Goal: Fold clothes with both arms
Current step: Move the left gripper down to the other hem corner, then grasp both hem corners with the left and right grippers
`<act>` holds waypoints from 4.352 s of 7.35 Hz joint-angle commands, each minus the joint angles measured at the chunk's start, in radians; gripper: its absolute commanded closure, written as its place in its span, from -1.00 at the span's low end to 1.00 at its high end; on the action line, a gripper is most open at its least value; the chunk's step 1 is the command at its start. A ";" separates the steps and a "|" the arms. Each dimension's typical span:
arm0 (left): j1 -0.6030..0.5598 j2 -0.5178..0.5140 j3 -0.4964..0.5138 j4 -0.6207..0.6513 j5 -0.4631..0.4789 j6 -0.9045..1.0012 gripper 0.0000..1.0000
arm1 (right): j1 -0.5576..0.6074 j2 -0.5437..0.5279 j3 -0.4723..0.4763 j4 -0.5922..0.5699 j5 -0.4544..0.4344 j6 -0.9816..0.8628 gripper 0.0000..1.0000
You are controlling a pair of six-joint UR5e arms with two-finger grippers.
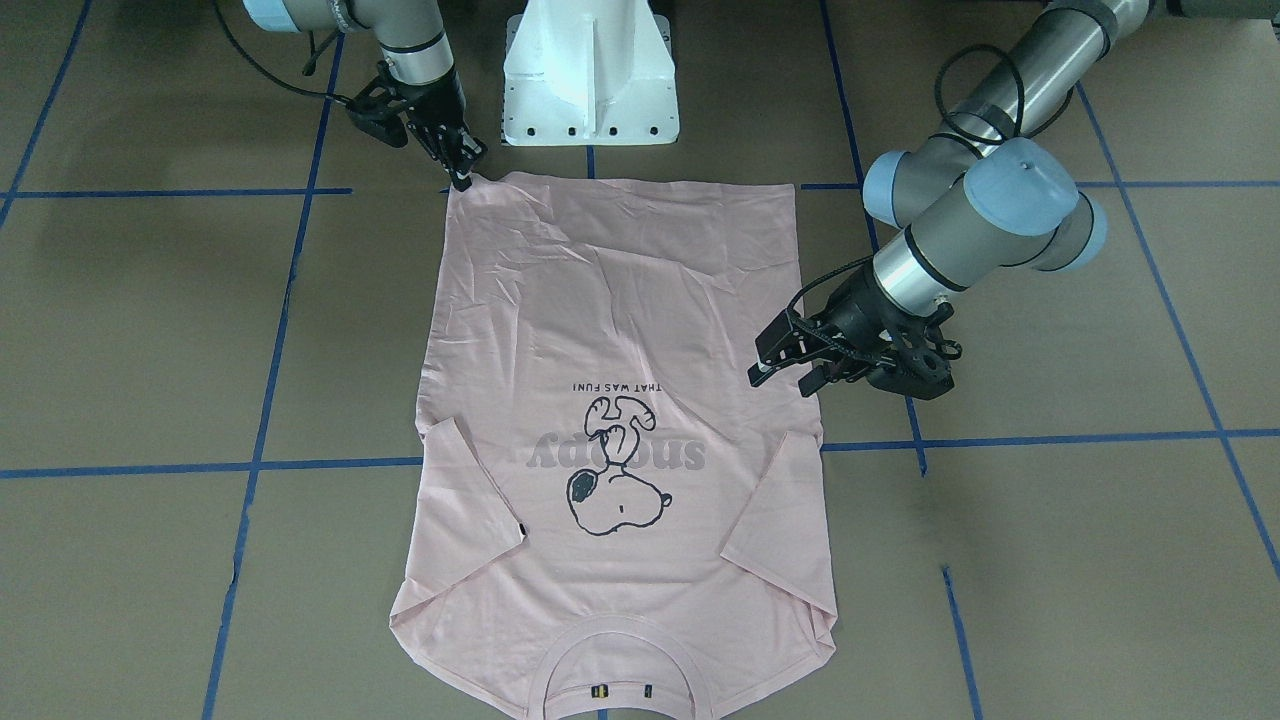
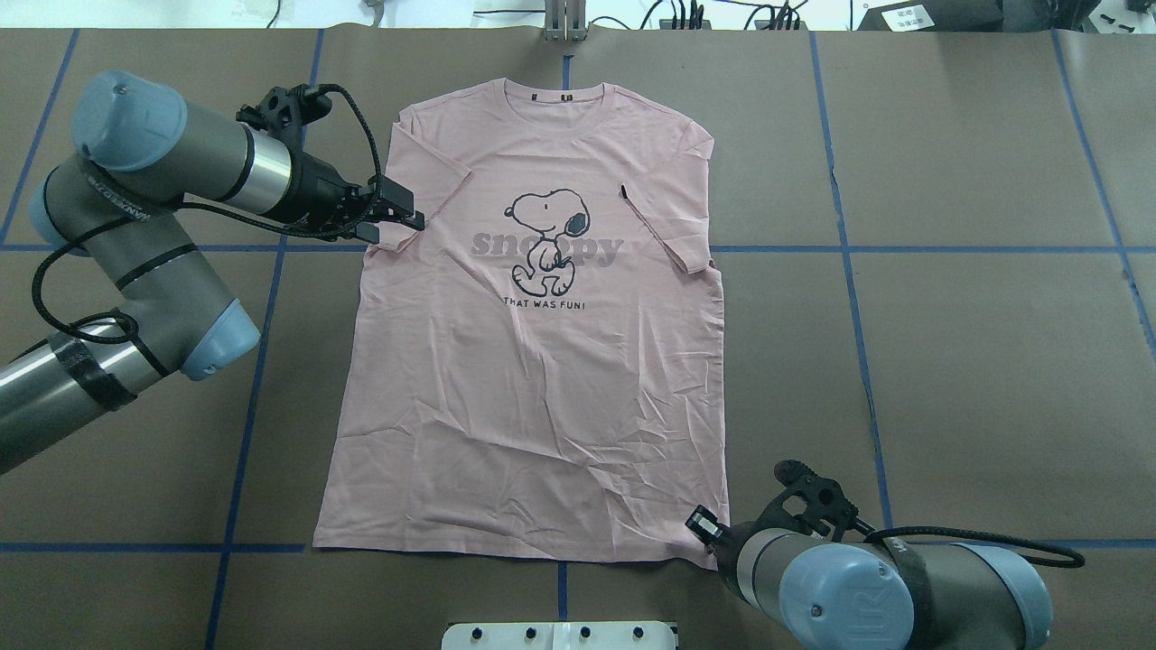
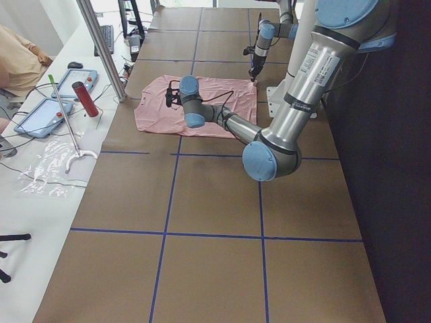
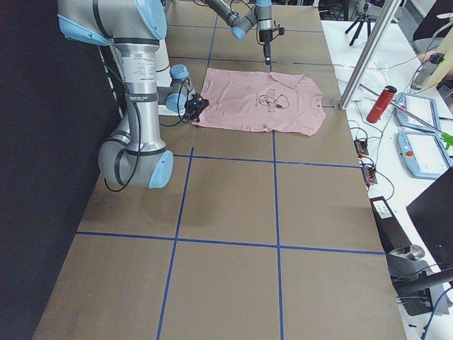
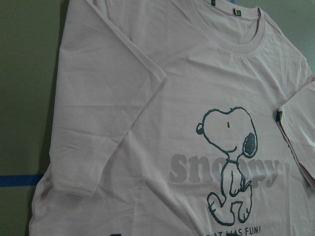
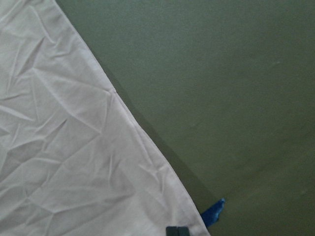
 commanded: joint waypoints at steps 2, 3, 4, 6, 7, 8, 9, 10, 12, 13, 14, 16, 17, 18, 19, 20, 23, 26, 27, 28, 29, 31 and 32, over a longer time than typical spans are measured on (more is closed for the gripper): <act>0.000 -0.001 0.000 0.000 0.000 0.000 -0.53 | -0.001 -0.004 0.027 -0.036 0.000 -0.001 1.00; -0.002 0.002 -0.005 0.000 0.000 -0.029 -0.53 | 0.000 -0.014 0.028 -0.042 -0.002 -0.001 1.00; 0.000 0.007 -0.050 0.000 0.002 -0.126 -0.53 | -0.002 -0.014 0.028 -0.044 -0.002 -0.001 1.00; 0.044 0.264 -0.330 0.000 0.012 -0.262 -0.53 | 0.000 -0.013 0.030 -0.044 -0.002 -0.004 1.00; 0.093 0.386 -0.429 0.000 0.088 -0.281 -0.53 | -0.002 -0.013 0.028 -0.044 0.000 -0.007 1.00; 0.163 0.477 -0.486 0.000 0.154 -0.314 -0.53 | -0.002 -0.013 0.030 -0.044 -0.002 -0.007 1.00; 0.235 0.494 -0.492 0.002 0.202 -0.377 -0.54 | -0.002 -0.013 0.028 -0.044 -0.002 -0.007 1.00; 0.338 0.498 -0.494 0.030 0.284 -0.464 -0.56 | -0.002 -0.011 0.030 -0.044 -0.002 -0.007 1.00; 0.504 0.490 -0.494 0.132 0.435 -0.554 -0.58 | -0.002 -0.008 0.030 -0.044 -0.002 -0.009 1.00; 0.530 0.493 -0.494 0.136 0.439 -0.580 -0.58 | -0.002 -0.008 0.030 -0.044 -0.002 -0.007 1.00; 0.535 0.491 -0.506 0.149 0.437 -0.595 -0.58 | -0.002 -0.008 0.030 -0.044 -0.003 -0.009 1.00; 0.554 0.491 -0.552 0.277 0.439 -0.600 -0.59 | -0.003 -0.007 0.030 -0.044 -0.005 -0.007 1.00; 0.567 0.496 -0.552 0.279 0.440 -0.623 -0.59 | -0.003 -0.007 0.030 -0.044 -0.005 -0.007 1.00; 0.569 0.496 -0.551 0.297 0.439 -0.629 -0.59 | -0.005 -0.007 0.030 -0.044 -0.005 -0.007 1.00; 0.572 0.498 -0.551 0.316 0.439 -0.629 -0.58 | -0.005 -0.005 0.030 -0.044 -0.005 -0.007 1.00; 0.572 0.498 -0.551 0.327 0.439 -0.629 -0.57 | -0.005 -0.005 0.030 -0.044 -0.005 -0.007 1.00; 0.574 0.499 -0.539 0.328 0.437 -0.629 -0.40 | -0.005 -0.005 0.030 -0.044 -0.003 -0.009 1.00; 0.572 0.501 -0.548 0.328 0.433 -0.629 0.29 | -0.003 -0.004 0.028 -0.044 -0.003 -0.010 1.00; 0.572 0.501 -0.551 0.328 0.431 -0.629 0.99 | -0.005 -0.004 0.028 -0.044 -0.003 -0.010 1.00; 0.572 0.501 -0.554 0.328 0.430 -0.629 1.00 | -0.005 -0.004 0.028 -0.044 -0.003 -0.012 1.00; 0.572 0.499 -0.555 0.328 0.430 -0.629 1.00 | -0.003 -0.004 0.028 -0.044 -0.002 -0.012 1.00; 0.572 0.499 -0.606 0.330 0.426 -0.629 1.00 | 0.001 -0.010 0.036 -0.042 0.005 -0.015 1.00; 0.584 0.499 -0.639 0.330 0.428 -0.674 1.00 | 0.005 -0.019 0.059 -0.044 0.008 -0.018 1.00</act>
